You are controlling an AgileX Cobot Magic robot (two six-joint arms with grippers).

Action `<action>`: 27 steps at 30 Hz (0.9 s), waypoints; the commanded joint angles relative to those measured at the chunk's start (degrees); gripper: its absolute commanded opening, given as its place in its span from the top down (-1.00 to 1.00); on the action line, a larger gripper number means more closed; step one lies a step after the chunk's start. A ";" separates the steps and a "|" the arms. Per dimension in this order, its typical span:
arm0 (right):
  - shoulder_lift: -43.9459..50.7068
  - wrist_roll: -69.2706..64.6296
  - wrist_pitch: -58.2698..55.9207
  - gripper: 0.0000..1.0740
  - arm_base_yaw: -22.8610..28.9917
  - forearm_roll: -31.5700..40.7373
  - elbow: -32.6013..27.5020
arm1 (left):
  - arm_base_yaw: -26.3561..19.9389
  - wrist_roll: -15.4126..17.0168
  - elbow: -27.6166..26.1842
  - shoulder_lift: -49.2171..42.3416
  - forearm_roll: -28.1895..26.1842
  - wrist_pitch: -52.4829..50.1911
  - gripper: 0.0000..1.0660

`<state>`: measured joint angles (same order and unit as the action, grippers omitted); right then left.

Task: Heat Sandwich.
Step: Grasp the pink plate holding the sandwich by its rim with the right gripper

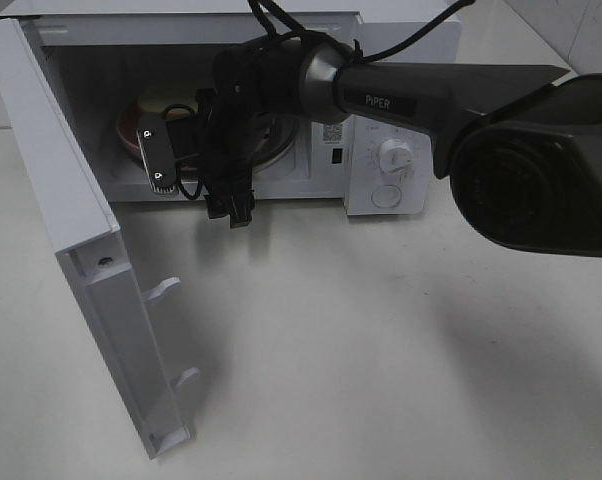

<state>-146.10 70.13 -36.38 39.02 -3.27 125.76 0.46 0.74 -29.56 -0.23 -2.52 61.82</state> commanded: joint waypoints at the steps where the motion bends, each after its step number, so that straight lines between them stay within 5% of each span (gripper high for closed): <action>1: -0.23 -0.63 -0.52 -0.37 -0.40 0.52 0.52 | -0.17 0.00 0.00 -0.46 0.17 -0.52 -0.88; 7: -0.23 -3.61 -0.74 0.01 -0.92 0.52 0.52 | -0.17 0.00 0.00 -0.46 0.17 -0.52 -0.88; 13: 0.11 -3.67 -2.29 0.97 -1.03 0.52 0.52 | -0.17 -0.06 0.00 -0.46 0.11 -0.52 -0.88; 27: 0.40 -1.43 -5.16 1.00 -1.03 2.06 0.40 | -0.17 -0.06 0.00 -0.46 0.11 -0.52 -0.88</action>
<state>-145.36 68.75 -36.84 38.39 -3.04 126.45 0.46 0.74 -29.56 -0.29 -2.52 61.82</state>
